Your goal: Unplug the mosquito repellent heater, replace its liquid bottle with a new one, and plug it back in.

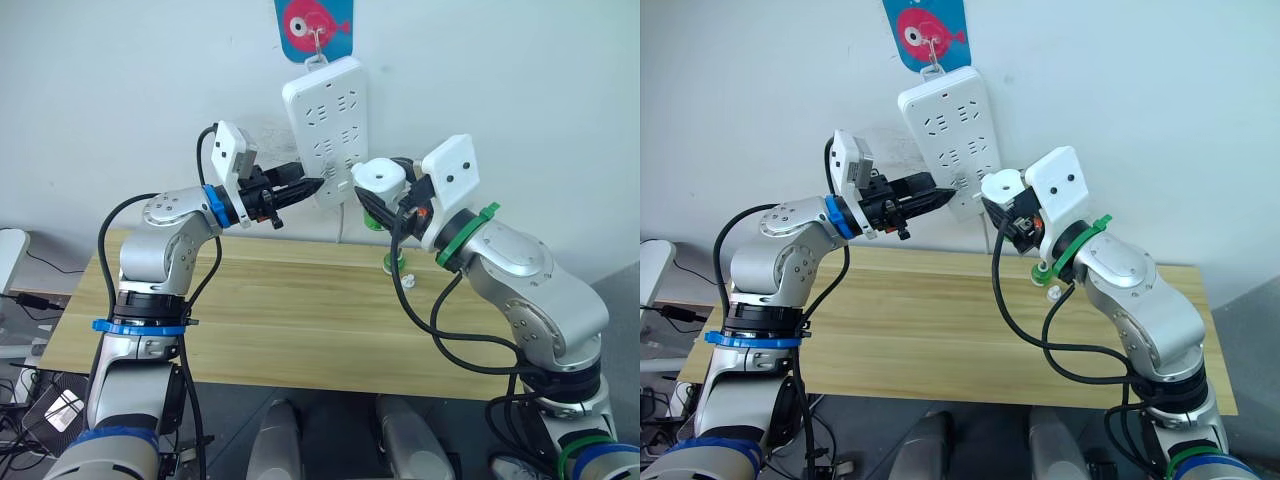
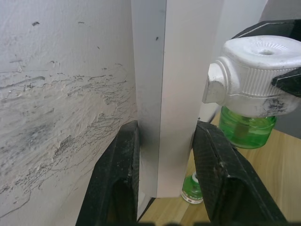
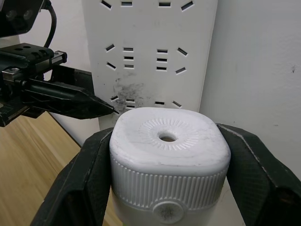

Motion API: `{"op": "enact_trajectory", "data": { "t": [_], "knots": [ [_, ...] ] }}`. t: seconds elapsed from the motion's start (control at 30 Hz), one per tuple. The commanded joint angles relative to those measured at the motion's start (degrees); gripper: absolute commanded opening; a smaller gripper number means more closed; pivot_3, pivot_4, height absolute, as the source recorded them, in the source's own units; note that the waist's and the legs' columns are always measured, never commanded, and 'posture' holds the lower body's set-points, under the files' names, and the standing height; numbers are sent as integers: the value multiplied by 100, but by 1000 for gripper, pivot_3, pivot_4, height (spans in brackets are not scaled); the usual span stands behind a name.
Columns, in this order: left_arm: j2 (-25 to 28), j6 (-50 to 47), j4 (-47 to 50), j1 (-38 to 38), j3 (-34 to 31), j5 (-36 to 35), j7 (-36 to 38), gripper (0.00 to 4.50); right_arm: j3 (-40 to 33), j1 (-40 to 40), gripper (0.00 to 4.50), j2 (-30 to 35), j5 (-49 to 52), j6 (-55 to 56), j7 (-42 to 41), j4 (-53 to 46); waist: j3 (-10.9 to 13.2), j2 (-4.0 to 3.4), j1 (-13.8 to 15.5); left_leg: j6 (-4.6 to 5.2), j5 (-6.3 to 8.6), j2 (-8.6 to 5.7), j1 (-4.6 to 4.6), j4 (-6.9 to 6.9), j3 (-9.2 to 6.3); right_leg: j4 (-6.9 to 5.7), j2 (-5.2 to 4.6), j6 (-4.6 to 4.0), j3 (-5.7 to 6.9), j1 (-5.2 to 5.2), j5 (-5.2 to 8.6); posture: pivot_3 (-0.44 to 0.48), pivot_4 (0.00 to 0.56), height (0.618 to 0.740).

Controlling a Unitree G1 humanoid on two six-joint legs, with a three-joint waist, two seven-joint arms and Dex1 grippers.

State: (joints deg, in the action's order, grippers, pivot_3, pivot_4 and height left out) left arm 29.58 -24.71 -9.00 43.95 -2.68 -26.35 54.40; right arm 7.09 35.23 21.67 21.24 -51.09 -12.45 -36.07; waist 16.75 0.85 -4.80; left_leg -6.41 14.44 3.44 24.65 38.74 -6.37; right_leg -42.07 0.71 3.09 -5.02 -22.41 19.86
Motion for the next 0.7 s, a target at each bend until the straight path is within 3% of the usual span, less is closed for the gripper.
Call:
{"op": "enact_trajectory", "data": {
  "t": [0.03, 0.7],
  "knots": [
    [-34, -33, 71, 57, -28, -15, -28, 1304, 69, -9, 3018, 19, -135, 382, -118, -426, 0, 0, 0, 0, 0, 0, 0, 0, 0, 0, 0, 0, 0, 0, 0, -89, 240, 697],
    [-33, -143, 37, 87, -76, -41, -46, 1304, -51, -208, 3017, -240, -401, 439, 58, -376, 0, 0, 5, -1, 0, 0, 1, -1, 0, 3, 0, 0, 1, 0, 0, -87, 241, 697]
  ]
}}
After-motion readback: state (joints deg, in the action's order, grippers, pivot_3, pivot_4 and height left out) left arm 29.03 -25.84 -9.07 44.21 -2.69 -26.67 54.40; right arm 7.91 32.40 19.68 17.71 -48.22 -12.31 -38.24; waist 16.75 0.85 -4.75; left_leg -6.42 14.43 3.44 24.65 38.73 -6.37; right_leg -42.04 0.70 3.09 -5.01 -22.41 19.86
